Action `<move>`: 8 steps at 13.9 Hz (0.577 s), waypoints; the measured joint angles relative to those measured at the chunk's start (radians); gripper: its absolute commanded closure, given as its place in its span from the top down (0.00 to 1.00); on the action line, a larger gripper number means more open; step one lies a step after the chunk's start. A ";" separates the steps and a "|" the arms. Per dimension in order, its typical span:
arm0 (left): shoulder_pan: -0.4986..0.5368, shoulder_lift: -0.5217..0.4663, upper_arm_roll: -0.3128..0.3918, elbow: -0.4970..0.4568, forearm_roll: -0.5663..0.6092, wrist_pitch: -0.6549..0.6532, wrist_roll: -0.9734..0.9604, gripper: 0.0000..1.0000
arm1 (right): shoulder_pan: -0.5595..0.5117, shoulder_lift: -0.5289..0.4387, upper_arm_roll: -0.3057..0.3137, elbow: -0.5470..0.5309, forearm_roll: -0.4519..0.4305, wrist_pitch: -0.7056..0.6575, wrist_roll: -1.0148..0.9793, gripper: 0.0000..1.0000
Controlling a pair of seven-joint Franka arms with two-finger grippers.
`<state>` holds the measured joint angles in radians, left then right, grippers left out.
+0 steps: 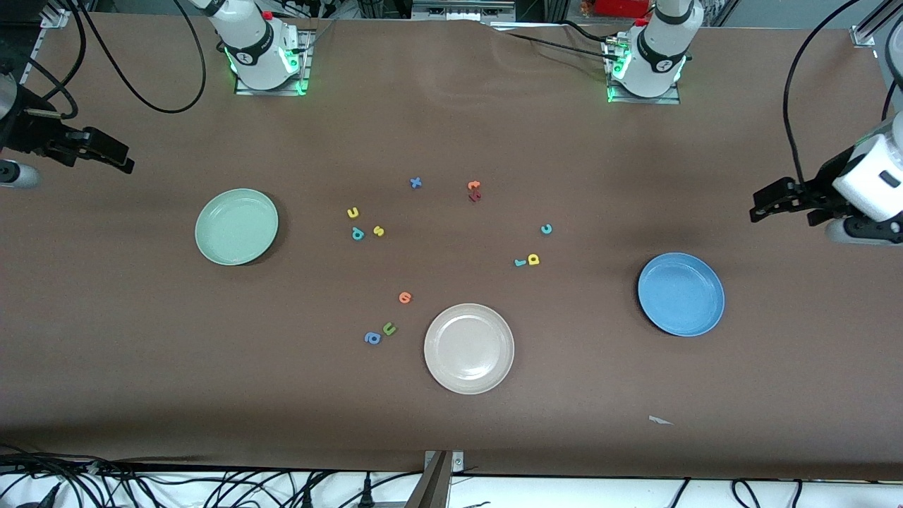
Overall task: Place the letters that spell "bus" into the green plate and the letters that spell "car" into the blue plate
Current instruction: 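Move the right gripper and the left gripper toward the foam letters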
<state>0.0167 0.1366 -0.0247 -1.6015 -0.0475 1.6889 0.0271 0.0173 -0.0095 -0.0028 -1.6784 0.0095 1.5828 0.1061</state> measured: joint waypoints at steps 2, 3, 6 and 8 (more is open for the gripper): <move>-0.018 0.046 -0.042 -0.017 0.000 0.054 -0.065 1.00 | 0.057 0.041 0.004 -0.002 0.000 0.004 0.034 1.00; -0.031 0.065 -0.067 -0.043 0.000 0.110 -0.117 1.00 | 0.090 0.067 0.007 -0.002 0.000 0.015 0.056 1.00; -0.055 0.101 -0.163 -0.169 0.000 0.307 -0.278 1.00 | 0.186 0.158 0.011 -0.006 0.000 0.082 0.160 1.00; -0.062 0.106 -0.235 -0.271 0.000 0.430 -0.376 1.00 | 0.243 0.216 0.013 -0.019 0.000 0.142 0.297 1.00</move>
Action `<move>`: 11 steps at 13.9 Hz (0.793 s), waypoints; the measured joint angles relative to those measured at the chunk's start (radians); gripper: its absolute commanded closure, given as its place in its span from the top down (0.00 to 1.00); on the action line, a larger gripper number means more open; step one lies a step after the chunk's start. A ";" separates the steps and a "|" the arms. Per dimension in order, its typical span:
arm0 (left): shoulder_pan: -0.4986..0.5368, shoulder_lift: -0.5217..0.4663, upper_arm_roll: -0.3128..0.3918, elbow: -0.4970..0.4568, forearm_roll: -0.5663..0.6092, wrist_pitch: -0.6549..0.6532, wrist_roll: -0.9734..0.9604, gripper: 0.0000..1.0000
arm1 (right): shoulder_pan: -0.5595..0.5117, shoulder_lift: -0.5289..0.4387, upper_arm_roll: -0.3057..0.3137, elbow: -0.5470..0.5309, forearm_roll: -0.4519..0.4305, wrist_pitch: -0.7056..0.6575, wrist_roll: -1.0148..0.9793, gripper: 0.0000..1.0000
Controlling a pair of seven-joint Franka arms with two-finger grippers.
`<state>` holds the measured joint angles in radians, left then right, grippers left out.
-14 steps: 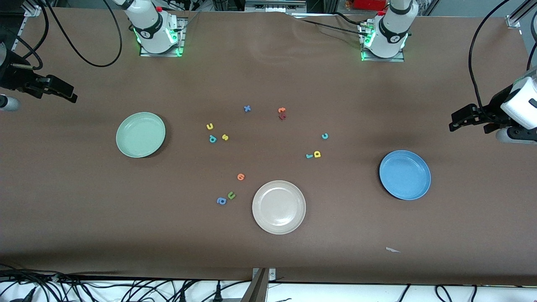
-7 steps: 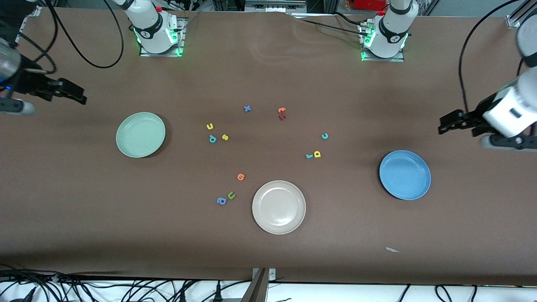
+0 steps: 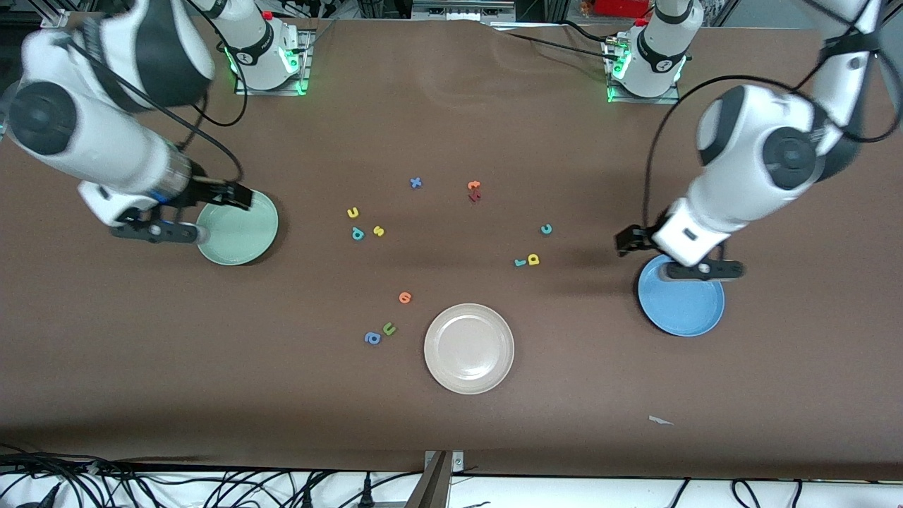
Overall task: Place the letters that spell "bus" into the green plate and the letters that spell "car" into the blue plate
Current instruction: 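Move the right gripper and the left gripper toward the foam letters, then grasp a cyan letter with the right gripper while the left gripper grasps another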
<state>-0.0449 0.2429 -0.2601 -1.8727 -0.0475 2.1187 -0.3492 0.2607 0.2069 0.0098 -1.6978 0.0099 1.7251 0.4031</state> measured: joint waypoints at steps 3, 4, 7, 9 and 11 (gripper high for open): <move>-0.062 0.003 -0.058 -0.189 0.031 0.250 -0.147 1.00 | 0.092 0.047 0.002 -0.094 0.000 0.144 0.218 1.00; -0.095 0.009 -0.061 -0.254 0.088 0.321 -0.217 1.00 | 0.126 0.050 0.002 -0.150 0.000 0.211 0.290 1.00; -0.172 0.060 -0.068 -0.331 0.287 0.376 -0.440 1.00 | 0.214 0.058 0.003 -0.312 0.000 0.430 0.469 1.00; -0.189 0.123 -0.069 -0.333 0.362 0.421 -0.500 1.00 | 0.237 0.085 0.003 -0.363 0.000 0.516 0.537 1.00; -0.194 0.183 -0.069 -0.331 0.380 0.486 -0.502 0.98 | 0.242 0.126 0.003 -0.371 0.000 0.583 0.593 1.00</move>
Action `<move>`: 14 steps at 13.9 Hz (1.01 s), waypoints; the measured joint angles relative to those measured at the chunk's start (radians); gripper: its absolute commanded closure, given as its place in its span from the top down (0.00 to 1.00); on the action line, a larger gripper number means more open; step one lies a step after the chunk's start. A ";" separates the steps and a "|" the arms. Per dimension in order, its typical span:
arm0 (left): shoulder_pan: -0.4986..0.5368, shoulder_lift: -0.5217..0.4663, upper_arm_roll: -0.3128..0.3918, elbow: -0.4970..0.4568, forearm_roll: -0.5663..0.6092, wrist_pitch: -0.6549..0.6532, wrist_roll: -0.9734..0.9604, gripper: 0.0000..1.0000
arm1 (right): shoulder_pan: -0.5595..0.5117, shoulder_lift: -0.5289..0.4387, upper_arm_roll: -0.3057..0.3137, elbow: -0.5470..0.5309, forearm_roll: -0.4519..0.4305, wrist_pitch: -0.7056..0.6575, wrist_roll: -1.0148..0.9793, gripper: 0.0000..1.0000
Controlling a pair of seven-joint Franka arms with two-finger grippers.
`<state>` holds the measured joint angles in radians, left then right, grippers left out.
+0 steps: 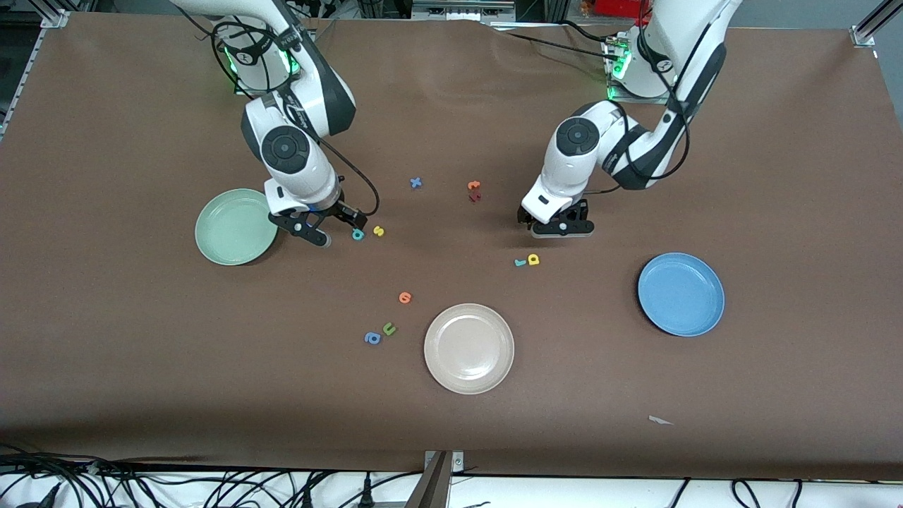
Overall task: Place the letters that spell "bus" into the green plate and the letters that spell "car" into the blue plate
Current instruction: 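Grasp a cyan letter with the right gripper while the left gripper grasps another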
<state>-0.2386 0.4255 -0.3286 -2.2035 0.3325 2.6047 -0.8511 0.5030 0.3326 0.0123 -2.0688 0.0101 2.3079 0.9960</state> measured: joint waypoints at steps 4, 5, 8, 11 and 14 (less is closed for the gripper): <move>0.001 0.065 0.003 0.012 0.058 0.021 0.000 0.85 | 0.017 0.091 0.000 0.000 0.000 0.120 0.073 1.00; 0.002 0.069 0.003 0.013 0.059 0.021 0.003 0.81 | 0.018 0.108 0.000 0.000 0.000 0.137 0.077 1.00; 0.005 0.071 0.005 0.013 0.059 0.021 0.013 0.65 | 0.018 0.134 -0.001 0.000 0.000 0.163 0.119 0.99; 0.005 0.071 0.001 0.013 0.059 0.025 0.013 0.44 | 0.029 0.161 -0.001 0.000 0.000 0.191 0.146 0.73; 0.006 0.065 0.003 0.013 0.059 0.019 0.015 0.30 | 0.033 0.173 -0.001 0.000 0.000 0.208 0.184 0.64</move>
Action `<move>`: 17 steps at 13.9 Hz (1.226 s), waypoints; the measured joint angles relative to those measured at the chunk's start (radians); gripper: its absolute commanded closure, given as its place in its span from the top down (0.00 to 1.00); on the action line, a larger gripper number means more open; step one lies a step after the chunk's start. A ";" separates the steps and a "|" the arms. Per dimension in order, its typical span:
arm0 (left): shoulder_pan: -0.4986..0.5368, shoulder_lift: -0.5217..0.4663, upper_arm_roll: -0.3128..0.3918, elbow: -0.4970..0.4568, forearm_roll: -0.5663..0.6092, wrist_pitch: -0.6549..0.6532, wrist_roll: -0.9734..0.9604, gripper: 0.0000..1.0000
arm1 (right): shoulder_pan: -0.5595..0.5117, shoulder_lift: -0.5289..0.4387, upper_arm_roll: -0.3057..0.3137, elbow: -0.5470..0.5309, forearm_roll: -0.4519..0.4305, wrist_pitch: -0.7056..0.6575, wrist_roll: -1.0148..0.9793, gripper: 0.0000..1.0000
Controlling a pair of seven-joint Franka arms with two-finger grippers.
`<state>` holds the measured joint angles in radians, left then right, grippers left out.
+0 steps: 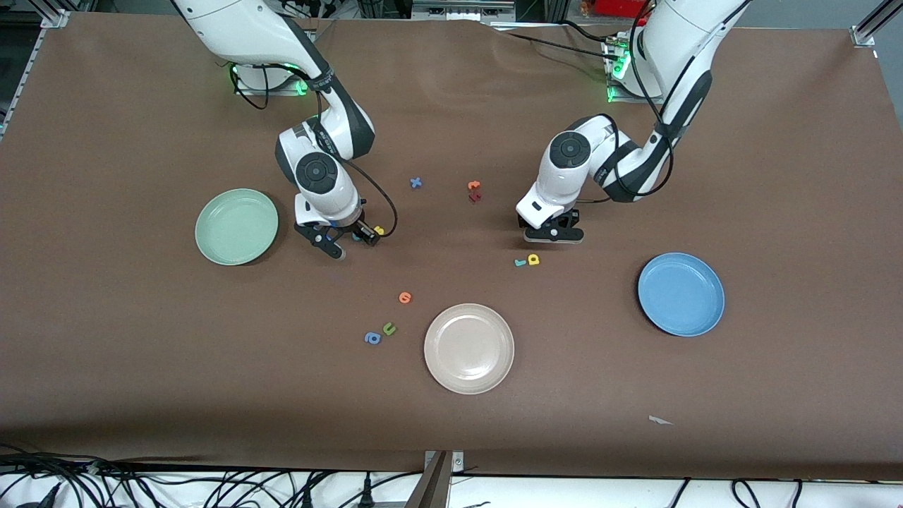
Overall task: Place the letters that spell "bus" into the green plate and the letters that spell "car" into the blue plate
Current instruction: 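Grasp a cyan letter with the right gripper while the left gripper grasps another, then drop the cyan letters into the green and blue plates, right and left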
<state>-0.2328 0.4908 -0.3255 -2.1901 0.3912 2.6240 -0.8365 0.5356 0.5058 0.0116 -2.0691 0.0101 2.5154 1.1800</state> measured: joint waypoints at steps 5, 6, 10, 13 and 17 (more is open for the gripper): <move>0.000 -0.009 -0.003 -0.001 0.000 -0.010 0.000 0.20 | 0.001 0.006 0.000 0.001 0.000 0.012 0.018 0.42; 0.000 -0.008 -0.003 0.000 0.000 -0.010 0.001 0.19 | 0.001 0.006 0.000 0.002 0.000 0.014 0.019 0.38; 0.013 -0.002 0.003 0.042 0.000 -0.082 0.013 0.16 | 0.002 0.005 0.000 0.004 0.000 0.014 0.020 0.24; 0.058 0.002 0.009 0.199 -0.093 -0.305 0.200 0.16 | 0.002 0.002 -0.005 0.011 0.000 0.010 0.017 0.24; 0.216 0.008 0.019 0.387 -0.133 -0.490 0.527 0.16 | 0.001 -0.061 -0.089 0.043 0.000 -0.146 -0.150 0.24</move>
<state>-0.0170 0.4986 -0.3065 -1.8030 0.2579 2.1337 -0.3098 0.5368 0.4452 -0.0770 -2.0258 0.0097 2.3689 1.0299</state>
